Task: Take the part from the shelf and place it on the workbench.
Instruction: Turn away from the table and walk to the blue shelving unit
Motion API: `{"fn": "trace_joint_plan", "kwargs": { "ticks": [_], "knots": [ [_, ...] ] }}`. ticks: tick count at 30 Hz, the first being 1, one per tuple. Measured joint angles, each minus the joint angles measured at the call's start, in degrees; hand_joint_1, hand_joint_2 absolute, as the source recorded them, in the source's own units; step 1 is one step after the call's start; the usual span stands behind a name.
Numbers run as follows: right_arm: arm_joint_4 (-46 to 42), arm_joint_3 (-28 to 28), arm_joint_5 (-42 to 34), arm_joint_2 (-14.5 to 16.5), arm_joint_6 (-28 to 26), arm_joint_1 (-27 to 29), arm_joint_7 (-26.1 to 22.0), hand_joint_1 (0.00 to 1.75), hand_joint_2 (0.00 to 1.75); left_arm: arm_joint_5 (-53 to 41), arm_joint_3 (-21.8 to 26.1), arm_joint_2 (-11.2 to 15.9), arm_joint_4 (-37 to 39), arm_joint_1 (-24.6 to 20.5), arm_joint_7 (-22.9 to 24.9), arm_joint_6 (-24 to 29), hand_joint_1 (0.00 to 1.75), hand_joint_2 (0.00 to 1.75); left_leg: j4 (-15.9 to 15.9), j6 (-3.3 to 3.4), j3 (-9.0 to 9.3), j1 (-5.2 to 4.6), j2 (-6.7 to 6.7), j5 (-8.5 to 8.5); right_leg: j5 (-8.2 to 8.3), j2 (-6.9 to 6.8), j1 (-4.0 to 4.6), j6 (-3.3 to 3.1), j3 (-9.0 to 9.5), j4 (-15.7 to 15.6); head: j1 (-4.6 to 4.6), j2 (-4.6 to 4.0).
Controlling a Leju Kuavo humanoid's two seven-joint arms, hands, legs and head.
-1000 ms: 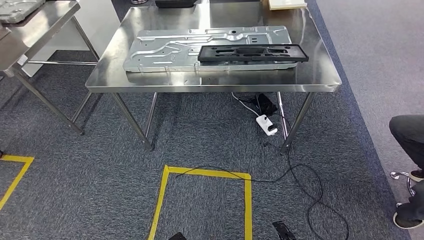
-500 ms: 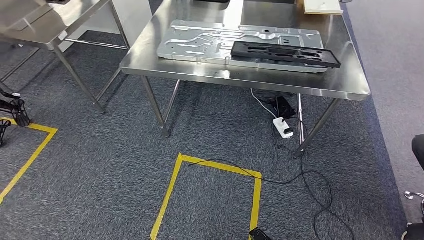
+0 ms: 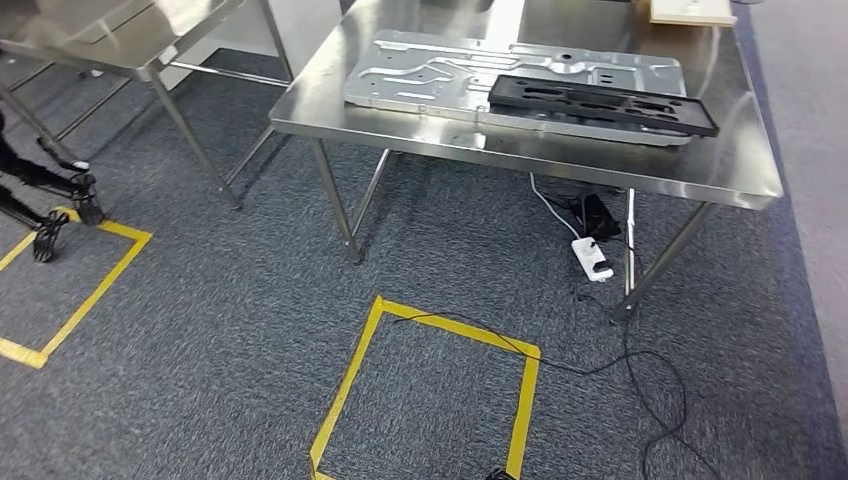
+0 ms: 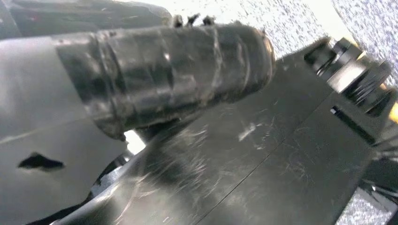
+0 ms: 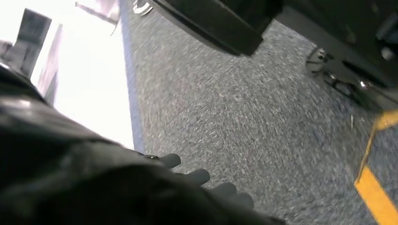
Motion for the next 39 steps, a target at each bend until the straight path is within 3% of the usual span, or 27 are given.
{"fn": "trace_joint_plan", "kwargs": {
  "ticks": [1, 2, 3, 6, 8, 10, 11, 13, 15, 16, 17, 18, 19, 21, 23, 25, 26, 28, 30, 31, 33, 34, 35, 37, 39],
  "knots": [
    [0.1, 0.2, 0.1, 0.0, 0.0, 0.1, 0.0, 0.00, 0.00, -0.1, 0.0, 0.0, 0.0, 0.0, 0.0, 0.0, 0.00, 0.00, 2.7, -0.25, -1.27, 0.19, 0.20, -0.81, 0.00, -0.65, 0.01, -0.01, -0.06, 0.0, 0.01, -0.01],
    [0.1, 0.3, 0.2, 0.0, 0.0, 0.1, 0.0, 0.00, 0.00, -0.1, 0.0, 0.0, 0.0, 0.0, 0.0, 0.0, 0.00, 0.00, 3.6, -0.41, -1.67, 0.34, 0.38, -0.60, -0.01, -1.28, 0.00, 0.00, -0.08, 0.0, -0.01, 0.00],
    [0.1, 0.4, 0.2, 0.0, 0.0, 0.1, 0.0, 0.00, 0.00, -0.2, 0.0, 0.0, 0.0, 0.0, 0.0, 0.0, 0.00, 0.00, 2.2, -0.49, -0.87, 0.47, 0.65, 0.71, -0.02, -1.87, -0.03, 0.02, -0.06, 0.0, 0.01, -0.01],
    [0.2, 0.9, 0.2, 0.0, 0.0, 0.0, 0.0, 0.00, 0.00, -0.1, 0.0, 0.0, 0.0, 0.1, 0.2, 0.1, 0.00, 0.00, -8.9, -0.25, 4.79, 0.25, 3.34, 5.48, -0.13, -3.38, 0.01, 0.49, 0.19, -0.1, -0.02, -0.01],
    [0.2, 1.2, 0.2, 0.0, 0.0, 0.0, 0.0, 0.00, 0.00, -0.1, -0.1, 0.0, 0.0, 0.1, 0.2, 0.1, 0.00, 0.00, -12.2, 0.30, 6.04, -0.25, 4.34, 5.93, -0.09, -4.26, 0.24, 1.19, 0.39, -0.3, 0.03, 0.00],
    [0.2, 1.4, 0.3, 0.0, 0.0, -0.1, 0.0, 0.00, 0.00, -0.1, -0.1, 0.0, 0.0, 0.2, 0.2, 0.1, 0.00, 0.00, -12.6, 1.02, 5.99, -0.27, 3.20, 6.22, -0.06, -5.06, 0.34, 1.97, 0.80, -0.7, 0.08, 0.00],
    [0.2, 1.5, 0.5, 0.0, 0.0, -0.2, 0.0, 0.00, 0.00, -0.1, -0.1, 0.0, 0.0, 0.2, 0.2, 0.1, 0.00, 0.00, -13.0, 1.39, 6.20, -0.14, 2.66, 6.45, -0.34, -4.59, 0.29, 2.30, 0.92, -0.6, 0.10, -0.01],
    [0.1, 1.7, 0.8, 0.0, 0.0, -0.3, 0.0, 0.00, 0.00, 0.0, -0.1, -0.1, 0.0, 0.2, 0.2, 0.3, 0.00, 0.00, -13.7, 2.36, 6.82, 0.12, 1.59, 7.01, -2.51, -1.95, 0.20, 2.59, -0.28, 2.5, 0.39, 0.00],
    [0.2, 1.9, 1.0, 0.0, 0.1, -0.2, -0.1, 0.00, 0.00, 0.1, -0.2, -0.2, 0.0, 0.0, 0.2, 0.4, 0.00, 0.00, -13.8, 2.97, 6.77, 0.00, 0.44, 7.24, -5.90, 0.46, 0.34, 2.38, -3.64, 9.6, 0.72, 0.00],
    [0.2, 2.0, 1.1, 0.0, 0.3, -0.1, -0.1, 0.00, 0.00, 0.2, -0.2, -0.3, 0.0, 0.0, 0.3, 0.4, 0.00, 0.00, -13.7, 3.07, 6.73, -0.09, -0.29, 7.25, -6.92, 0.80, 0.47, 2.29, -5.33, 12.9, 0.81, 0.00],
    [0.2, 2.2, 1.2, 0.0, 0.5, 0.0, -0.1, 0.00, 0.00, 0.3, -0.2, -0.3, 0.0, 0.1, 0.3, 0.5, 0.00, 0.00, -13.7, 3.10, 6.73, -0.18, -1.10, 7.25, -6.87, 0.96, 0.58, 2.21, -6.29, 14.5, 0.83, 0.00],
    [0.3, 2.4, 1.3, 0.0, 0.7, 0.1, -0.1, 0.00, 0.00, 0.5, -0.2, -0.3, 0.0, 0.2, 0.4, 0.6, 0.00, 0.00, -13.6, 3.11, 6.74, -0.26, -1.96, 7.22, -5.74, 1.10, 0.64, 2.10, -6.29, 14.0, 0.83, 0.00],
    [0.3, 2.5, 1.4, 0.0, 1.0, 0.1, -0.1, 0.00, 0.00, 0.7, -0.2, -0.3, 0.0, 0.2, 0.4, 0.6, 0.00, 0.00, -13.4, 3.09, 6.76, -0.29, -2.81, 7.16, -3.75, 1.41, 0.64, 1.94, -5.26, 11.4, 0.84, 0.00],
    [0.3, 2.9, 1.8, 0.0, 1.4, 0.1, -0.1, 0.00, 0.00, 1.1, -0.2, -0.3, 0.0, 0.2, 0.4, 0.8, 0.00, 0.00, -12.8, 2.85, 6.57, -0.40, -4.31, 6.85, -0.35, 3.27, 0.55, 1.58, -2.10, 3.8, 0.85, -0.01],
    [0.4, 3.4, 2.3, -0.1, 1.5, 0.0, -0.1, 0.00, 0.00, 1.6, -0.2, -0.4, 0.0, 0.1, 0.5, 0.8, 0.00, 0.00, -12.4, 2.35, 6.11, -0.37, -5.55, 6.67, 0.44, 4.63, 0.48, 1.36, -0.24, -0.1, 0.82, -0.01],
    [0.4, 3.9, 2.7, 0.0, 1.2, 0.0, -0.1, 0.00, 0.00, 2.0, -0.2, -0.3, 0.0, 0.3, 0.7, 0.6, 0.00, 0.00, -12.5, 1.78, 5.71, -0.23, -6.64, 6.83, 0.42, 3.97, 0.49, 1.05, 0.10, -0.5, 0.80, 0.00],
    [0.4, 4.0, 2.8, 0.1, 1.0, -0.1, -0.1, 0.00, 0.00, 2.1, -0.2, -0.3, 0.0, 0.4, 0.9, 0.4, 0.00, 0.00, -12.4, 1.51, 5.57, -0.24, -6.28, 6.73, 0.56, 3.40, 0.44, 0.78, 0.23, -0.8, 0.80, -0.01],
    [0.4, 4.4, 3.0, 0.3, 0.4, -0.1, -0.5, 0.00, 0.00, 2.1, -0.2, -0.1, 0.0, 0.4, 1.2, 0.3, 0.00, 0.00, -9.9, 0.78, 4.32, -0.29, -3.60, 5.20, 0.76, 2.19, 0.16, 0.22, 0.58, -1.4, 0.50, 0.00],
    [0.4, 4.8, 3.0, 0.4, 0.0, -0.1, -1.0, 0.00, 0.00, 2.2, -0.2, 0.0, 0.0, 0.1, 1.3, 0.1, 0.00, 0.00, -3.5, -0.05, 1.13, -0.07, -0.55, 2.09, 0.67, 0.79, 0.13, -0.07, 0.79, -1.6, 0.23, 0.01],
    [0.4, 5.0, 3.0, 0.5, -0.1, 0.0, -1.1, 0.00, 0.00, 2.1, -0.2, 0.0, 0.0, 0.0, 1.3, 0.1, 0.00, 0.00, -0.1, -0.39, -0.69, 0.12, -0.02, 0.78, 0.58, -0.02, 0.13, -0.12, 0.83, -1.5, 0.22, 0.00],
    [0.4, 5.3, 2.9, 0.5, -0.1, 0.1, -1.2, 0.00, 0.00, 2.0, -0.2, 0.1, 0.0, -0.1, 1.3, 0.0, 0.00, 0.00, 2.7, -0.85, -2.31, 0.44, 0.35, 0.79, 0.37, -1.63, 0.09, -0.07, 0.95, -1.5, 0.22, -0.01],
    [0.4, 5.5, 2.8, 0.5, -0.1, 0.1, -1.2, 0.00, 0.00, 2.0, -0.2, 0.1, 0.0, -0.1, 1.2, 0.0, 0.00, 0.00, 1.0, -0.94, -1.54, 0.56, 0.57, 2.22, 0.27, -2.30, 0.05, 0.02, 1.07, -1.5, 0.23, -0.01],
    [0.5, 5.6, 2.6, 0.5, 0.0, 0.1, -1.2, 0.00, 0.00, 1.9, -0.2, 0.1, 0.0, 0.0, 1.2, 0.0, 0.00, 0.00, -2.5, -0.93, 0.29, 0.63, 1.17, 4.35, 0.13, -2.94, 0.01, 0.18, 1.28, -1.5, 0.22, -0.01],
    [0.4, 5.9, 2.3, 0.6, 0.0, 0.0, -1.1, 0.00, 0.00, 1.7, -0.2, 0.2, 0.0, 0.1, 1.0, 0.0, 0.00, 0.00, -10.0, -0.52, 4.12, 0.21, 3.74, 7.06, -0.16, -4.01, 0.20, 0.67, 1.68, -1.6, 0.22, -0.01],
    [0.5, 6.1, 2.0, 0.6, 0.0, 0.0, -1.0, 0.00, 0.00, 1.7, -0.2, 0.2, 0.0, 0.2, 0.9, -0.1, 0.00, 0.00, -13.0, 0.24, 5.38, -0.34, 4.91, 7.35, -0.36, -5.08, 0.51, 1.29, 1.96, -1.7, 0.31, 0.00]
  ]
}}
